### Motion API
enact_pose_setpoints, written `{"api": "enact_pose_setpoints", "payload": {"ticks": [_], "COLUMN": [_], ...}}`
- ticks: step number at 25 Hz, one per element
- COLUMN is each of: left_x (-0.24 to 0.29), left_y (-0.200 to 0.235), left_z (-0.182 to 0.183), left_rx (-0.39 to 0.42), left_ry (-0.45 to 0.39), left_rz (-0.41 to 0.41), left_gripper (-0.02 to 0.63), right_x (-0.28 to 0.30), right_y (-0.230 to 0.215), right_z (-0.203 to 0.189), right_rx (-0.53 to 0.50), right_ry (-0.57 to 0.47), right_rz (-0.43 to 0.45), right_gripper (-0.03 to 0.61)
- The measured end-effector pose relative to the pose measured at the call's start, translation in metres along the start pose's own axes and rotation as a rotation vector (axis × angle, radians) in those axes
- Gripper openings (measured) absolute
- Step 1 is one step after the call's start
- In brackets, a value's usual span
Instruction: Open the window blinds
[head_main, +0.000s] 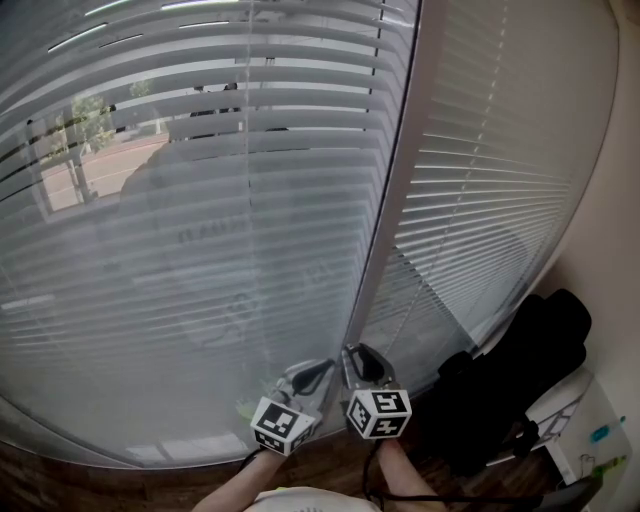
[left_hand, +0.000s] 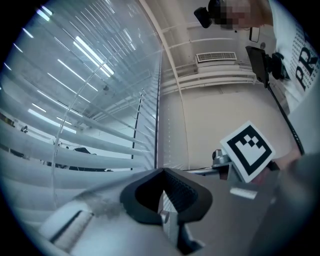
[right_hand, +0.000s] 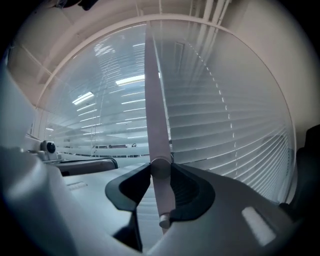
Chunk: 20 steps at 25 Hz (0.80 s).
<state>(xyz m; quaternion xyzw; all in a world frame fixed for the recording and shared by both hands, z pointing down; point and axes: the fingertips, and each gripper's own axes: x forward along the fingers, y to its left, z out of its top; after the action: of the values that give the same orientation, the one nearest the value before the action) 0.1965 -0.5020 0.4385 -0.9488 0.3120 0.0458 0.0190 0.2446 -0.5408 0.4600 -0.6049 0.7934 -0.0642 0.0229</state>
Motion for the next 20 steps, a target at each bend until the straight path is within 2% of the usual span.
{"api": "enact_pose_setpoints", "payload": {"ticks": [5, 9, 12, 18, 20], "left_x": [0.001, 0.001, -0.001, -0.005, -0.005], "left_y": [-0.002, -0.003, -0.003, 0.0, 0.0], "left_z": [0.002, 0.0, 0.002, 0.002, 0.001], "left_rx": [-0.007, -0.005, -0.003, -0.003, -0.005], "left_ry": [-0.009, 0.0, -0.003, -0.001, -0.003], "left_rz": [-0.005, -0.007, -0.004, 0.008, 0.007], "left_gripper": [-0.008, -0.008, -0.008, -0.008, -0.008], "right_x": [0.0, 0.001, 0.0, -0.003, -0.001], "right_y": [0.0, 0.0, 0.002, 0.011, 0.012], "right_z": [0.0, 0.001, 0.001, 0.005, 0.005], "right_rx": [-0.016, -0.104, -0.255, -0.678, -0.759], "right_ry": [-0.003, 0.013, 0.049, 0.077, 0.085], "right_rz": [-0.005, -0.004, -0.007, -0.045, -0.049], "right_gripper": [0.133, 0.135, 0.135, 0.143, 0.143]}}
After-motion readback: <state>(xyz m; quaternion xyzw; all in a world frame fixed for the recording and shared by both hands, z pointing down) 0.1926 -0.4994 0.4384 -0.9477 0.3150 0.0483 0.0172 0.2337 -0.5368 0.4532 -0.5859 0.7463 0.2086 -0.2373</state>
